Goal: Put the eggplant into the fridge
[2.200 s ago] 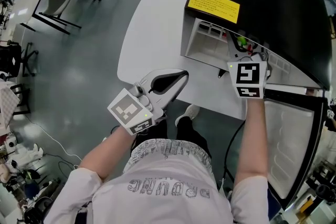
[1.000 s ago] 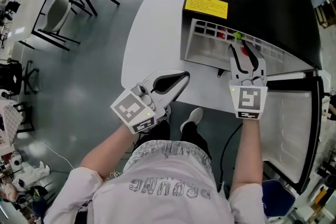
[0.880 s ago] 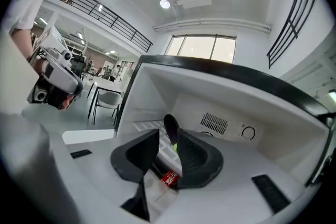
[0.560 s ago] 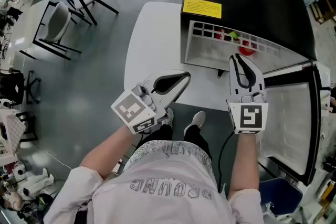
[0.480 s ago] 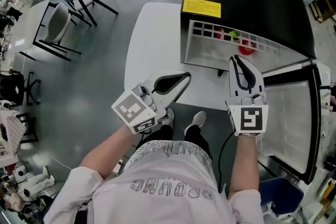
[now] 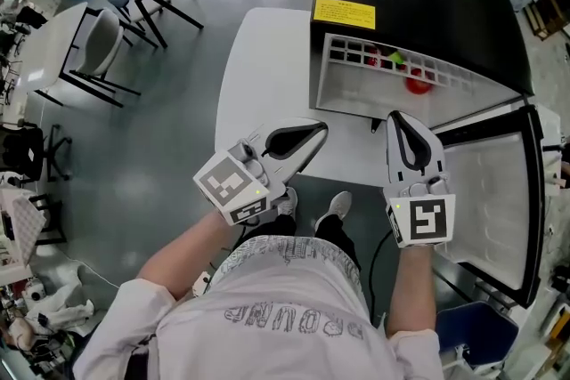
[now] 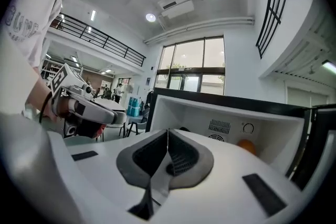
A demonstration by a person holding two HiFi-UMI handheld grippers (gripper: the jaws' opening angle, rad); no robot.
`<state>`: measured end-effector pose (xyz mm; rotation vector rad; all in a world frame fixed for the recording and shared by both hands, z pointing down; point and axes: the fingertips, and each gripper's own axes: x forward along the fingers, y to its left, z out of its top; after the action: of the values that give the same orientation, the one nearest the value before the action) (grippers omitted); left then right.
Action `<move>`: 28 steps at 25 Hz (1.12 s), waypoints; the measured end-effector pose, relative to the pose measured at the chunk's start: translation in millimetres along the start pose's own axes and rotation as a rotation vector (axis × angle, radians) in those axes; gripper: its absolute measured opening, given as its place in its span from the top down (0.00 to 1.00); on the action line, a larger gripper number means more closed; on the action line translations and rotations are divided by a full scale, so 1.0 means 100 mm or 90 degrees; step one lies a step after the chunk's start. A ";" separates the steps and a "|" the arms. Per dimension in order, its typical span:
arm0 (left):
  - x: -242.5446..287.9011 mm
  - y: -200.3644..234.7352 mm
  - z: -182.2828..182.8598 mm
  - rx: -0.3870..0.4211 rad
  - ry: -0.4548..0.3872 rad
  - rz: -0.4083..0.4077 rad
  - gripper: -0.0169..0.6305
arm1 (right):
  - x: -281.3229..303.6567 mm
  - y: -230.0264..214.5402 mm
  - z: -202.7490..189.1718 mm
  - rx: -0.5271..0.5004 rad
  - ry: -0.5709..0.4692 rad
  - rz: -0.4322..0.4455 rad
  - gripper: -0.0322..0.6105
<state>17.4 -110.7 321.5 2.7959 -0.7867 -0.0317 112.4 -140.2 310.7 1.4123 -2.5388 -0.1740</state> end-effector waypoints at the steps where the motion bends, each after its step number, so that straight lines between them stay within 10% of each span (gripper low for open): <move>1: 0.00 -0.01 0.01 0.001 -0.001 -0.001 0.96 | -0.02 0.01 0.00 0.002 0.001 0.000 0.94; 28: 0.10 0.05 0.08 0.005 -0.003 -0.001 0.96 | -0.05 0.16 0.00 0.036 0.002 0.026 0.94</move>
<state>23.1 -121.5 315.5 2.8053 -0.7870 -0.0353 101.7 -127.5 313.9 1.3774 -2.5872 -0.0930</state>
